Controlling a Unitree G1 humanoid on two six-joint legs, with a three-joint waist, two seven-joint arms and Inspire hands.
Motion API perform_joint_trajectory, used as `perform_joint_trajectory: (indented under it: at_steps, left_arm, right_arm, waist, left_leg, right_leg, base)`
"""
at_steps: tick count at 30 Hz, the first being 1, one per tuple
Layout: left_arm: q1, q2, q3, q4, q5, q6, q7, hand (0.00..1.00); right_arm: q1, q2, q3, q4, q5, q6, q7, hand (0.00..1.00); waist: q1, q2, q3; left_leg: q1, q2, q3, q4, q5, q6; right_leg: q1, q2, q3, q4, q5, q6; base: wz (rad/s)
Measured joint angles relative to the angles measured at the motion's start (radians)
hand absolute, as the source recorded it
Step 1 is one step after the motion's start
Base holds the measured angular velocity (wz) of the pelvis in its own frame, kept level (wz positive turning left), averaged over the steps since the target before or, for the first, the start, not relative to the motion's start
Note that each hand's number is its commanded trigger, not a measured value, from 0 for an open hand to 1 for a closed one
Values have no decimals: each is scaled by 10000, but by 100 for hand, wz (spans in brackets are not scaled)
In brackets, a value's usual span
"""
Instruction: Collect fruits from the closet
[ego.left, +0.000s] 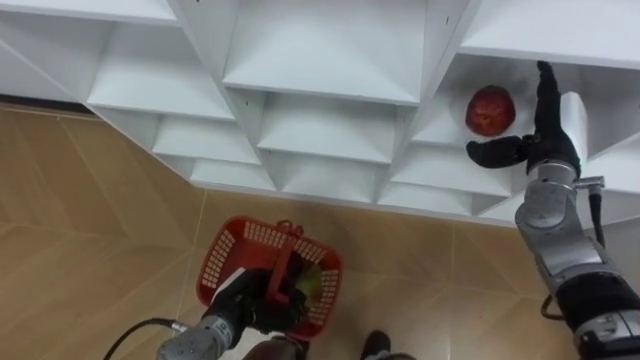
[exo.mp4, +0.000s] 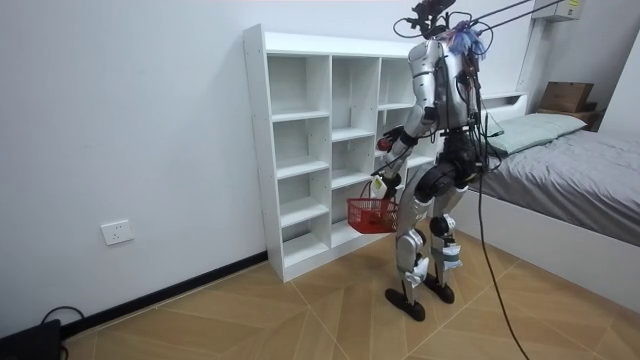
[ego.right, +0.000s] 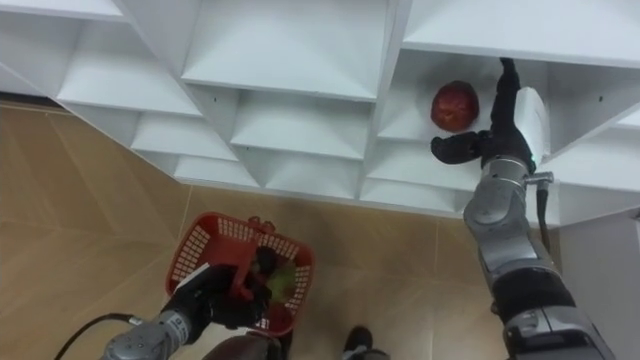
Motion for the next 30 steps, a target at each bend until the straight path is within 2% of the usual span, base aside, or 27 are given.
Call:
perform_joint_trajectory:
  at_steps: [19,27,30]
  left_arm:
    - [-83,-108,-199,3,-4,-1,520,100]
    - [-205,-110,-189,12,-5,-1,618,100]
    - [-279,-118,-191,305,-6,-8,629,100]
  right_arm:
    - [-126,120,47,361,39,5,16,0]
    - [-140,120,49,360,29,13,38,0]
    - [-181,114,140,360,37,124,46,0]
  waist:
    - [118,49,28]
    - [128,60,21]
    - [136,77,11]
  left_leg:
    - [-40,5,3,-2,1,1]
    - [-36,7,12,0,1,1]
    - [-10,12,27,0,1,1]
  right_leg:
    - [-52,16,21,-12,-1,0]
    - [-55,19,28,2,-1,-1]
    - [-40,22,38,14,1,-3]
  base:
    - [0]
    - [0]
    - [0]
